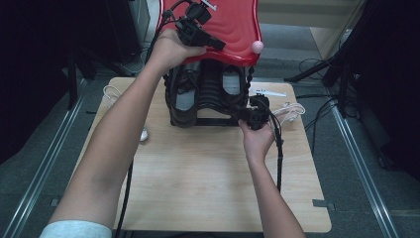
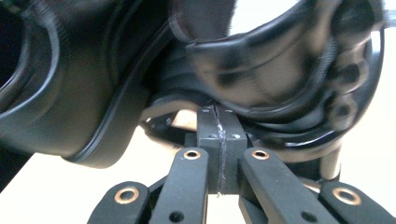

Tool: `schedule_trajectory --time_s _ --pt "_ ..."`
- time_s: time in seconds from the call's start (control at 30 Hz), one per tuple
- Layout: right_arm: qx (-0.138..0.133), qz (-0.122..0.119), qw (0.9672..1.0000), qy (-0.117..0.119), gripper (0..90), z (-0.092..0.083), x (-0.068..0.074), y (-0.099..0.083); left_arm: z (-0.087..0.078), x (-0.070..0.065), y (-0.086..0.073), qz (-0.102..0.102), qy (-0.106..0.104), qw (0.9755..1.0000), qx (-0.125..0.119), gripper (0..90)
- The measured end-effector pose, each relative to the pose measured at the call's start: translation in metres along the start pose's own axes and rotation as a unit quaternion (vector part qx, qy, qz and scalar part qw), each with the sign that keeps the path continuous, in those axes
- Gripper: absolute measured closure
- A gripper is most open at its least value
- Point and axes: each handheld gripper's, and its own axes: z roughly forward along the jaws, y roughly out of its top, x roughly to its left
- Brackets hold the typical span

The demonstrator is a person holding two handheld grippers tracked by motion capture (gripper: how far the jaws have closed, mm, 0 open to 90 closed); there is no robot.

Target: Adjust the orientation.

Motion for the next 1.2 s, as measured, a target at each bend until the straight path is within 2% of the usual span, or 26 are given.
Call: schedule_trajectory --time_s 0.03,0.1,0.13,0.2,0.27,0.3,0.4,0.63,0.77,0.93,0.97,1.03,1.1,1.2 --pt "0.001 -0.006 0.9999 0.011 90.0 -0.002 0.006 -0.003 0.0 0.0 0.0 0.002 0.001 1.0 0.001 90.0" --pt "0.001 -0.011 0.9998 0.015 90.0 -0.003 0.009 -0.004 0.0 0.0 0.0 0.002 0.001 1.0 0.001 90.0" --pt "0.006 -0.025 0.9995 0.021 90.0 -0.003 0.017 -0.007 0.0 0.0 0.0 -0.003 -0.001 1.0 0.0 90.0" --pt "0.008 -0.029 0.9992 0.028 90.0 -0.003 0.021 -0.01 0.0 0.0 0.0 -0.004 -0.001 1.0 -0.001 90.0" --pt "0.017 -0.044 0.9981 0.041 90.0 -0.002 0.032 -0.015 0.0 0.0 0.0 -0.005 -0.002 1.0 -0.001 90.0" --pt "0.017 -0.044 0.9981 0.041 90.0 -0.002 0.032 -0.015 0.0 0.0 0.0 -0.005 -0.002 1.0 -0.001 90.0" --pt "0.023 -0.055 0.9964 0.06 90.0 0.002 0.045 -0.019 0.0 0.001 0.0 -0.009 -0.006 0.9999 -0.001 90.0" --pt "0.044 -0.06 0.9933 0.089 90.0 0.017 0.062 -0.029 0.0 0.002 0.0 -0.012 -0.008 0.9999 0.0 90.0" --pt "0.058 -0.066 0.9906 0.105 90.0 0.03 0.077 -0.037 0.0 0.001 0.0 -0.01 -0.006 0.9999 -0.001 90.0" --pt "0.062 -0.07 0.9883 0.121 90.0 0.038 0.088 -0.041 0.0 0.001 -0.001 -0.01 -0.006 0.9999 -0.001 90.0" --pt "0.059 -0.068 0.9874 0.13 90.0 0.042 0.093 -0.042 0.0 0.001 0.0 -0.01 -0.005 0.9999 -0.001 90.0" --pt "0.06 -0.072 0.9867 0.133 90.0 0.044 0.096 -0.041 0.0 0.001 0.0 -0.01 -0.005 0.9999 -0.001 90.0" --pt "0.066 -0.085 0.9852 0.134 90.0 0.051 0.105 -0.041 0.0 0.001 -0.001 -0.009 -0.004 0.9999 -0.001 90.0" --pt "0.068 -0.085 0.9856 0.129 90.0 0.059 0.108 -0.039 0.0 0.001 -0.001 -0.01 -0.004 0.9999 -0.002 90.0"
